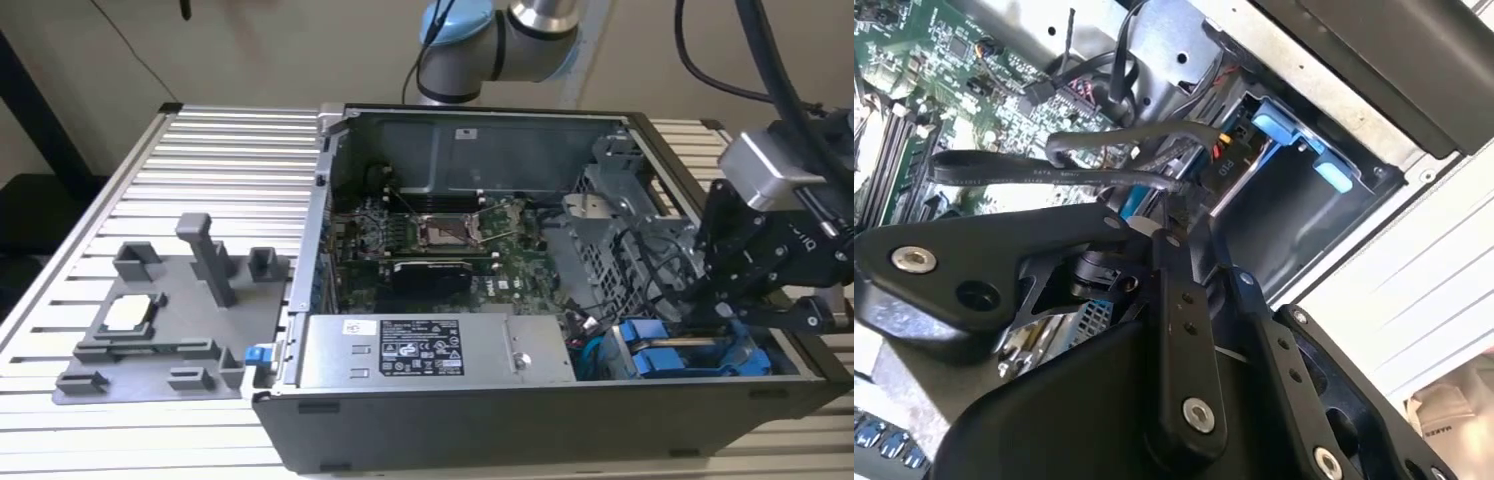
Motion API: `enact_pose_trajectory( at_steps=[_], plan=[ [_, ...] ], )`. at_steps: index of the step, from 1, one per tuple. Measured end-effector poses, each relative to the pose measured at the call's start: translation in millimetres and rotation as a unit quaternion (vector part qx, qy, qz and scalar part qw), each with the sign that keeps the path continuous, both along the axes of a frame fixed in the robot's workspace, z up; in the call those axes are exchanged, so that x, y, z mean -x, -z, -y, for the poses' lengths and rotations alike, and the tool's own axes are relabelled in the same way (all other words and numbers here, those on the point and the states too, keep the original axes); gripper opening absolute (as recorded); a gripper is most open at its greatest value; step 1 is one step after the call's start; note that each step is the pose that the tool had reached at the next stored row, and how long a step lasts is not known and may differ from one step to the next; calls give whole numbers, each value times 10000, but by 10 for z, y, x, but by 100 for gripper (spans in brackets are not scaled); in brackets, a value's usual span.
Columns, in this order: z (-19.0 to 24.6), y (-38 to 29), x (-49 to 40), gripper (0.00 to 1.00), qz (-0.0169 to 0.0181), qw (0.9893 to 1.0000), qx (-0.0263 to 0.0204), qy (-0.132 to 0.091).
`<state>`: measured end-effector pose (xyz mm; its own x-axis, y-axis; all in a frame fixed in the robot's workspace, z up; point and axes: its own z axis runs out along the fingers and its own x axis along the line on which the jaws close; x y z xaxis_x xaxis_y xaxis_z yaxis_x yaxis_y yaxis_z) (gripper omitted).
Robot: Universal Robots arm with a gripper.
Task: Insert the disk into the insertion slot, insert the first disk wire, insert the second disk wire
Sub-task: 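Insert the second disk wire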
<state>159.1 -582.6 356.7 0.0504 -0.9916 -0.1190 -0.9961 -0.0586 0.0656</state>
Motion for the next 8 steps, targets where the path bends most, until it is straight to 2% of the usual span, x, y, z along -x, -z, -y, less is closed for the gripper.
enact_pose_trajectory(
  at_steps=[8],
  plan=[
    [-2,-168,0,24,0,10000,10,0]
  ],
)
